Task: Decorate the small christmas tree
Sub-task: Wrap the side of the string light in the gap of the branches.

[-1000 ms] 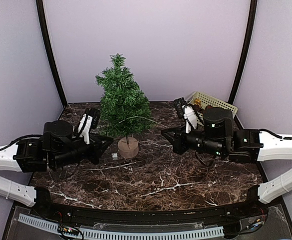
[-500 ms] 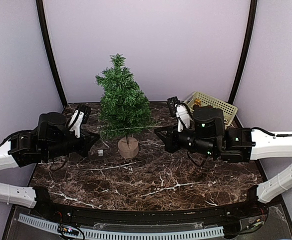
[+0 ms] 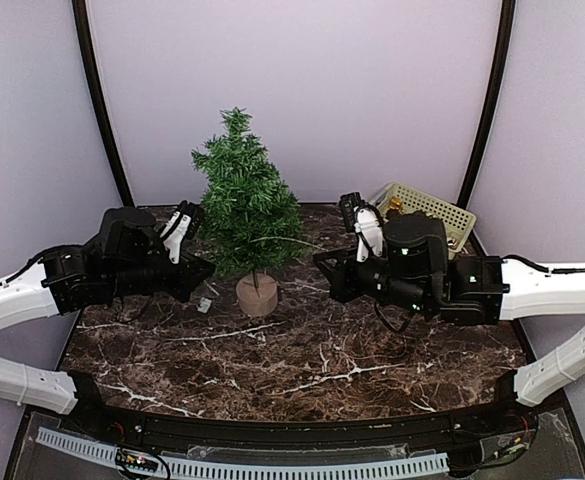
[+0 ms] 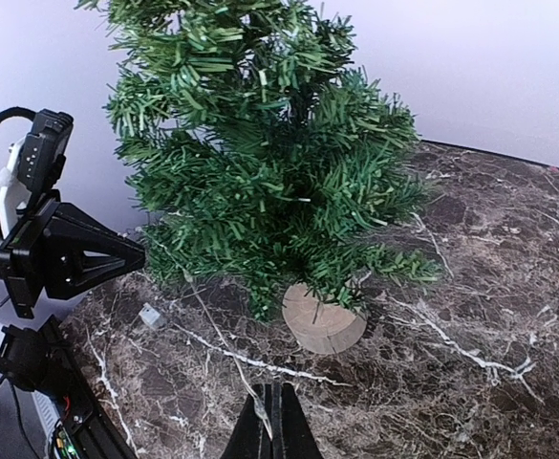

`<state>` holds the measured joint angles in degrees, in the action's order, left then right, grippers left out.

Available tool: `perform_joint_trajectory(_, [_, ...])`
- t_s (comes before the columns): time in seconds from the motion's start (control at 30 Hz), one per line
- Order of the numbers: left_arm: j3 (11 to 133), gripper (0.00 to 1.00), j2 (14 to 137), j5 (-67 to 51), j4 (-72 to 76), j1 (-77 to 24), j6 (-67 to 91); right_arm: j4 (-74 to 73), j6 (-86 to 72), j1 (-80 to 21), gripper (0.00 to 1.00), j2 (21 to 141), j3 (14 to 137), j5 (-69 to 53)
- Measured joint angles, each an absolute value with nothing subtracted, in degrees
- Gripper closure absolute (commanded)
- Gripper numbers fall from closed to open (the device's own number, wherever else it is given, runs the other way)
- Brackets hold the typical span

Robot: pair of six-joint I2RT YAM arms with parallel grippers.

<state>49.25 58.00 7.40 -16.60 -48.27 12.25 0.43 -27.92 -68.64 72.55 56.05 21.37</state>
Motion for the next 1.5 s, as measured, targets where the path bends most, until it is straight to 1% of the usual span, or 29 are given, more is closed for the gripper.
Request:
perform_joint_trajectory(0.4, [49.3, 1.0, 62.3, 3.9, -15.9, -46.6, 11.3, -0.3, -31.0, -68.2, 1.0, 73.8, 54.0, 25.4])
perform_joint_trajectory(0.87, [49.6, 1.0, 64.8, 2.0, -13.7, -44.6, 10.2, -0.6, -33.1, -64.7, 1.0, 73.6, 52.4, 25.3])
perform_joint_trajectory(1.13, [51.9, 0.99, 67.6, 2.0, -12.9, -44.1, 9.4, -0.6, -32.9, -62.4, 1.0, 73.7, 53.1, 25.1])
perform_joint_trajectory(1.2, [52.2, 0.97, 68.1, 2.0, -12.8, -44.1, 9.2, -0.6, -32.6, -61.6, 1.0, 74.1, 54.0, 24.7])
perform_joint_trajectory(1.27, [52.3, 0.91, 68.3, 2.1, -12.6, -43.9, 9.1, -0.6, -32.2, -60.9, 1.0, 74.6, 55.1, 24.1])
perform_joint_trajectory(1.3, [52.3, 0.86, 68.3, 2.2, -12.5, -43.9, 9.0, -0.6, -32.0, -60.6, 1.0, 74.9, 55.5, 23.9])
perform_joint_trajectory(1.4, [52.3, 0.79, 68.3, 3.0, -12.6, -43.6, 9.1, -0.6, -31.7, -59.6, 1.0, 76.0, 56.9, 23.5])
perform_joint_trajectory(1.43, [52.3, 0.74, 68.3, 3.2, -12.6, -43.5, 9.2, -0.6, -31.7, -59.4, 1.0, 76.4, 57.3, 23.3])
perform_joint_trajectory(1.5, [52.2, 0.68, 68.3, 3.8, -12.5, -43.4, 9.2, -0.5, -31.6, -58.7, 1.0, 77.5, 58.0, 22.8])
